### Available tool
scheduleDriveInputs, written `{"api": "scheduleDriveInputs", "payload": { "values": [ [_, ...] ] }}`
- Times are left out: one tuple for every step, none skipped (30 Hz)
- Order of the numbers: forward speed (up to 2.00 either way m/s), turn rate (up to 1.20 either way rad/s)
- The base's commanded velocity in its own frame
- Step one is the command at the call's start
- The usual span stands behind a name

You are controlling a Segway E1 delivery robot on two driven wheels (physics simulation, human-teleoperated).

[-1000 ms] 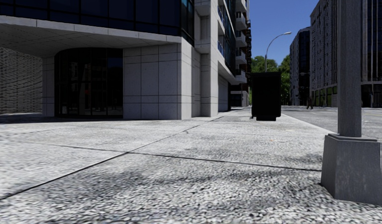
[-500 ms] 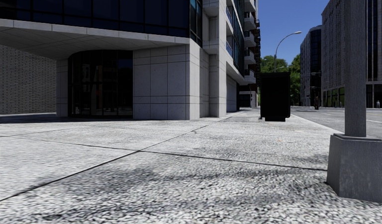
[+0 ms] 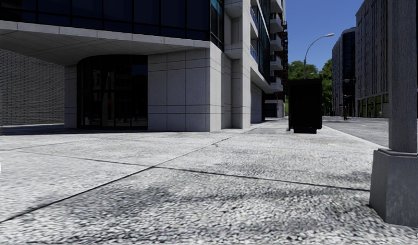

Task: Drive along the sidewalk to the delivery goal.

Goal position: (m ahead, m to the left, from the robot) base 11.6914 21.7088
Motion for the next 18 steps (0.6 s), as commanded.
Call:
{"api": "scheduleDriveInputs", "payload": {
  "values": [
    [0.90, 0.28],
    [1.05, 0.28],
    [1.27, 0.28],
    [2.00, 0.28],
    [2.00, 0.28],
    [2.00, 0.28],
    [2.00, 0.28],
    [2.00, 0.28],
    [2.00, 0.28],
    [2.00, 0.28],
    [2.00, 0.28],
    [2.00, 0.28],
    [2.00, 0.28],
    [2.00, 0.28],
    [2.00, 0.28],
    [2.00, 0.28],
    [2.00, 0.28],
    [2.00, 0.28]
  ]
}}
